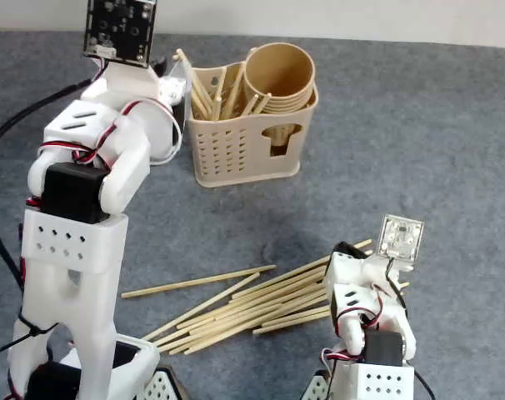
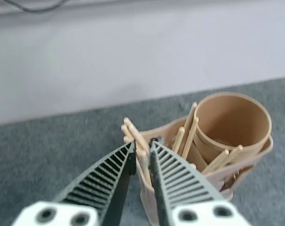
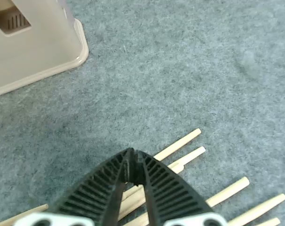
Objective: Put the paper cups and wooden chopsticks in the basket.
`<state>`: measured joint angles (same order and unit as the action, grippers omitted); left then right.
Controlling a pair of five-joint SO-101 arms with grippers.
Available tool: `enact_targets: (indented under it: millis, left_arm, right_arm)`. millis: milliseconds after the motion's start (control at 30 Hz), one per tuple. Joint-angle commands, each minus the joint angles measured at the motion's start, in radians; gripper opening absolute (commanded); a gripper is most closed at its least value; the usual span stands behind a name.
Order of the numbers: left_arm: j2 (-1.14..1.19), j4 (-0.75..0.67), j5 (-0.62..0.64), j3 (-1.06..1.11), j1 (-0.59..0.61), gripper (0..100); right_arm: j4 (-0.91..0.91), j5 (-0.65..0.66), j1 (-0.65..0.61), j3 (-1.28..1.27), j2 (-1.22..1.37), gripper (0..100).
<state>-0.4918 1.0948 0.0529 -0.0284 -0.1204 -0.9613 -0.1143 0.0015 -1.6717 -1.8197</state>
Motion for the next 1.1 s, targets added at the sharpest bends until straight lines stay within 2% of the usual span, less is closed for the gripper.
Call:
enact_targets:
  millis: [0,233,333,433,600,933,1067]
  left_arm:
    - [-0.036,0.069,0.005,-0.041,-0.016,5]
    - [-0.033,0.262,-0.026,-0.039,-0.031,5]
    - [-0.027,0.35,-0.109,-0.022,-0.099,5]
    - [-0.036,0.374,-0.158,0.058,-0.186,5]
    - [-0.033,0.362,-0.213,0.229,-0.246,5]
    - [-0.025,0.19,-0.315,0.555,-0.369,5]
    - [-0.025,0.095,-0.316,0.665,-0.366,12]
  right_arm:
    - [0.022,0.008,0.013,-0.137,-0.016,0.5]
    - [0.022,0.008,0.013,-0.137,-0.016,0.5]
    - [0.022,0.008,0.013,-0.137,-0.016,0.5]
    - [0.022,0.008,0.013,-0.137,-0.016,0.5]
    - [0.022,0.008,0.013,-0.137,-0.016,0.5]
    - [0.022,0.008,0.013,-0.137,-0.016,0.5]
    - [0.022,0.008,0.013,-0.137,-0.016,0.5]
